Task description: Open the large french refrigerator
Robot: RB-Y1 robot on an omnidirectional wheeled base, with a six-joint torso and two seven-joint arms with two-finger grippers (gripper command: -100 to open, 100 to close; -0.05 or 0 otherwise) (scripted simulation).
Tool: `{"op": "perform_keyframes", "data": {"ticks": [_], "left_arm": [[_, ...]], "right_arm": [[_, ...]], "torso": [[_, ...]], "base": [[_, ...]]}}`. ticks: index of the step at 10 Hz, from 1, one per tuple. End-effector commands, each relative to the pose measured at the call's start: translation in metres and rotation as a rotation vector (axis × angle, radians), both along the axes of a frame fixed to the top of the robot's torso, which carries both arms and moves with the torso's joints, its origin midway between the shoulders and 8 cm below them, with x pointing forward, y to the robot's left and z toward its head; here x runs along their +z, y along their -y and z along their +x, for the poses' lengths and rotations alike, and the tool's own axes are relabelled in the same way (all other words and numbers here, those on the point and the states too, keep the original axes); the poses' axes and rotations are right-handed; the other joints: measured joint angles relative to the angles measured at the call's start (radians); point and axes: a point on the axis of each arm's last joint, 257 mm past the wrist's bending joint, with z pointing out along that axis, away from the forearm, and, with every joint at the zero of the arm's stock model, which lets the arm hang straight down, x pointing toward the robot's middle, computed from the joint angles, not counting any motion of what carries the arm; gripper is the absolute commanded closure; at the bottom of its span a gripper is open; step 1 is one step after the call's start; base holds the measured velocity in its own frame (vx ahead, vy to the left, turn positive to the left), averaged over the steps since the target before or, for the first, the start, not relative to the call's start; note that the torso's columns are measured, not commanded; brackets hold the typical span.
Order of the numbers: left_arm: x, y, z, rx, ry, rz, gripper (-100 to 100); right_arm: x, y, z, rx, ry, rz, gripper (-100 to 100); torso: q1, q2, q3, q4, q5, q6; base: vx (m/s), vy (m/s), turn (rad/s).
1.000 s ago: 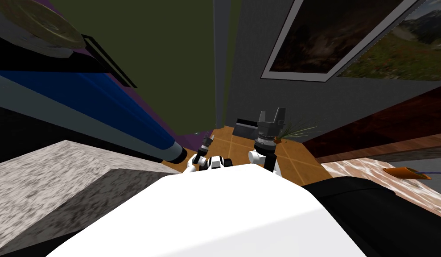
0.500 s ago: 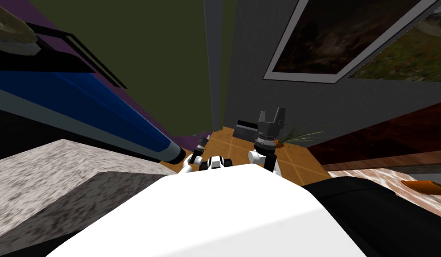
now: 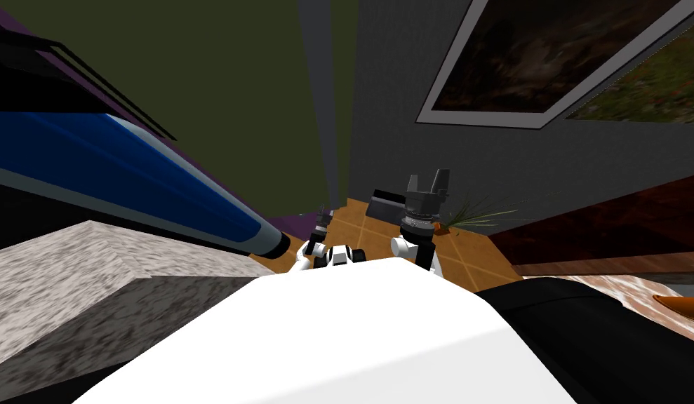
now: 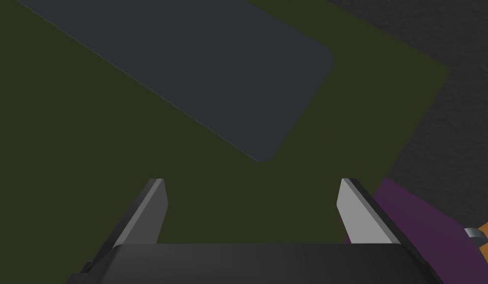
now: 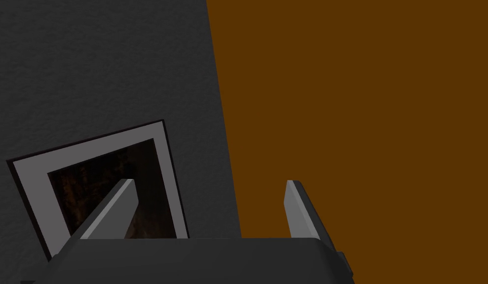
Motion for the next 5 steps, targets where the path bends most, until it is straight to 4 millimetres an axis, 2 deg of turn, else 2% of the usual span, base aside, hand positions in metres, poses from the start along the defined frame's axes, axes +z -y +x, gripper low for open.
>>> {"op": "perform_keyframes", "data": {"ticks": [1,2,3,4,5], "left_arm": [[0.014,0.026,-0.002,-0.001,0.002,-0.081,-100],[0.018,0.033,-0.002,-0.002,0.002,-0.103,-100],[0.016,0.029,-0.003,-0.001,0.002,-0.088,-100],[0.018,0.011,0.002,0.046,0.005,-0.092,-100],[0.02,-0.007,0.005,0.094,0.008,-0.093,-100]], "right_arm": [[0.0,0.0,0.0,0.0,0.0,0.0,0],[0.0,0.0,0.0,0.0,0.0,0.0,0],[0.0,0.0,0.0,0.0,0.0,0.0,0],[0.0,0.0,0.0,0.0,0.0,0.0,0],[0.0,0.0,0.0,0.0,0.0,0.0,0]], "torso": [[-0.003,-0.002,-0.001,-0.001,-0.001,0.0],[-0.005,-0.003,-0.002,-0.001,-0.001,0.0],[-0.005,-0.003,-0.002,-0.001,-0.001,0.0],[-0.004,-0.003,-0.002,-0.001,-0.001,0.0],[-0.003,-0.001,-0.001,0.0,-0.001,0.001]], "base": [[0.0,0.0,0.0],[0.003,-0.006,0.005],[0.0,0.0,0.0],[-0.014,0.006,-0.291],[-0.034,0.032,-0.434]]}}
